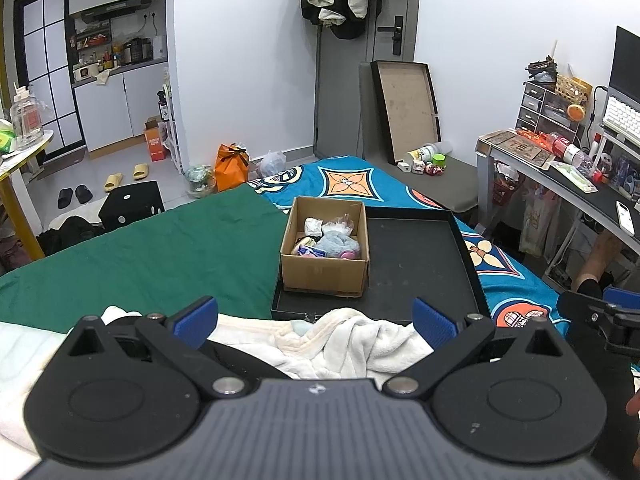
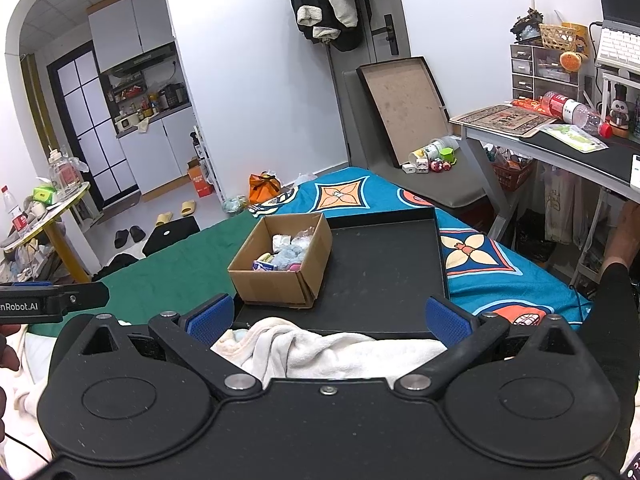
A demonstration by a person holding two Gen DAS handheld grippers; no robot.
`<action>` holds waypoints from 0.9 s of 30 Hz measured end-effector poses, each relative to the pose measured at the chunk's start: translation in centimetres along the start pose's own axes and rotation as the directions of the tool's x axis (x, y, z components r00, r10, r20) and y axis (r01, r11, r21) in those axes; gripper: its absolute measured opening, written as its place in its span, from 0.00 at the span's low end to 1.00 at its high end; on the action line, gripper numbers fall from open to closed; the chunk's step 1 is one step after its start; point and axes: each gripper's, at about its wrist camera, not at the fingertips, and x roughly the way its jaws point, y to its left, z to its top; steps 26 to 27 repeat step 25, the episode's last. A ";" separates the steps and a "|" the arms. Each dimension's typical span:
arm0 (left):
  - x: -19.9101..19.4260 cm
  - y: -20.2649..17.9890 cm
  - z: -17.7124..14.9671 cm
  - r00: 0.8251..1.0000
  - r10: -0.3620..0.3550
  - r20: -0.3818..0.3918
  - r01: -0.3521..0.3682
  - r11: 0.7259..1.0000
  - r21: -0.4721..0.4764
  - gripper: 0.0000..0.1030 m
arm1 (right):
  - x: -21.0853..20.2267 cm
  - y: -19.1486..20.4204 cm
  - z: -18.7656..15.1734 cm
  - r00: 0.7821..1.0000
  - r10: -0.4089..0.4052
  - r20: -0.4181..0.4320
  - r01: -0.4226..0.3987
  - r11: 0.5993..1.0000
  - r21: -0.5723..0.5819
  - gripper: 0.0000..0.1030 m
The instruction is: Organize soft objects
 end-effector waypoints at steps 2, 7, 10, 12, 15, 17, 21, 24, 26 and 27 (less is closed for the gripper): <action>0.1 -0.1 -0.1 1.000 -0.001 -0.004 0.001 1.000 0.000 0.99 | 0.0 0.0 0.0 1.000 -0.001 -0.002 0.001 1.000 0.004 1.00; 0.5 -0.2 0.2 1.000 -0.002 -0.014 0.002 1.000 -0.005 0.99 | 0.2 0.3 0.2 1.000 0.010 -0.004 -0.010 1.000 0.001 1.00; 0.8 -0.3 0.3 1.000 -0.001 -0.023 0.000 1.000 -0.005 0.99 | 0.5 0.3 0.2 1.000 0.015 -0.009 -0.015 1.000 -0.001 1.00; 1.0 -0.4 0.4 1.000 0.001 -0.027 -0.001 1.000 -0.003 0.99 | 0.7 0.2 0.3 1.000 0.012 -0.009 -0.012 1.000 0.001 1.00; 1.4 -0.6 0.6 1.000 0.004 -0.026 -0.004 1.000 0.006 0.99 | 1.0 -0.1 0.4 1.000 0.011 -0.003 -0.011 1.000 0.011 1.00; 2.0 -0.8 0.8 1.000 0.003 -0.030 -0.003 1.000 0.002 0.99 | 1.2 -0.2 0.5 1.000 0.010 0.000 -0.010 1.000 0.018 1.00; 3.0 -1.3 1.2 0.999 -0.012 -0.030 0.012 1.000 0.006 0.99 | 1.9 -0.9 0.9 1.000 -0.008 0.006 0.008 0.999 0.037 1.00; 3.6 -1.8 1.4 1.000 0.006 -0.008 -0.006 1.000 0.010 0.99 | 2.8 -1.7 1.0 1.000 -0.013 0.008 0.013 0.998 0.056 1.00; 4.0 -1.9 1.5 1.000 0.007 -0.003 -0.007 1.000 0.008 0.99 | 3.1 -1.9 1.0 1.000 -0.014 0.005 0.014 0.998 0.062 1.00; 4.0 -1.9 1.5 1.000 0.007 -0.003 -0.007 1.000 0.008 0.99 | 3.1 -1.9 1.0 1.000 -0.014 0.005 0.014 0.998 0.062 1.00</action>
